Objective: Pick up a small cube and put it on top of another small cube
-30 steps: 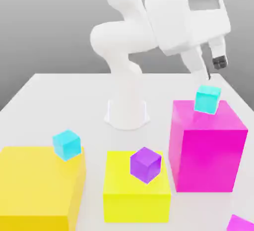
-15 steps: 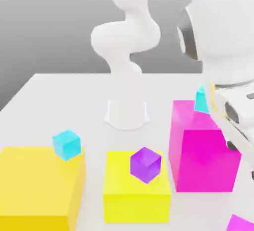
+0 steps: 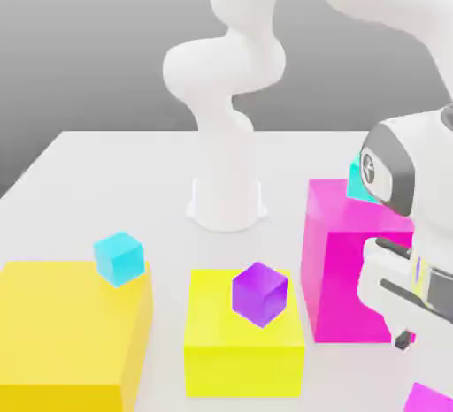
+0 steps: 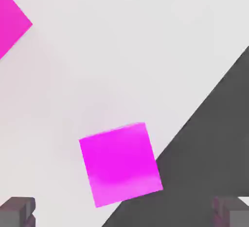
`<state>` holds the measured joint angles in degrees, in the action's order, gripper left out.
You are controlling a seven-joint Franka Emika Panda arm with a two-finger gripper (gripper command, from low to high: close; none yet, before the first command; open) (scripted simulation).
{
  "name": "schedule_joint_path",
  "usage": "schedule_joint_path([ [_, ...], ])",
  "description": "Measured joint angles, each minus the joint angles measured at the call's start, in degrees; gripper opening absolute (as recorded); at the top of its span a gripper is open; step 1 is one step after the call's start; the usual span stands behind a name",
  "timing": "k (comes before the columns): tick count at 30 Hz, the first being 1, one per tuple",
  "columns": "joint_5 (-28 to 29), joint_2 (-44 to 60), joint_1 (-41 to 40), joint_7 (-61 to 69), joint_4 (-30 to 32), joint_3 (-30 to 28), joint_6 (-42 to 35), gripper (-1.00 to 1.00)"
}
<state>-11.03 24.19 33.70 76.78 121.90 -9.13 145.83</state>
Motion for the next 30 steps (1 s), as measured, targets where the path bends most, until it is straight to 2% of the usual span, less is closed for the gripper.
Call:
schedule_joint_path([
  [2,2.4,1.7,0.6,2.2,-0.3,0.0,1.2,0.00],
  [5,2.1,7.6,0.1,3.9,-1.6,1.1,5.8,0.00],
  [6,1.8,9.3,-0.3,4.3,-2.0,1.6,7.1,-1.00],
  [12,1.7,10.2,-0.4,4.4,-2.2,1.8,7.7,-1.00],
  [16,3.3,3.6,0.6,3.3,-0.7,0.4,2.7,-1.00],
  [24,-0.1,-7.8,-5.4,-1.6,6.5,-5.4,-6.0,-1.00],
  [30,0.9,-16.6,-9.4,-7.4,12.5,-11.1,-10.5,-1.00],
])
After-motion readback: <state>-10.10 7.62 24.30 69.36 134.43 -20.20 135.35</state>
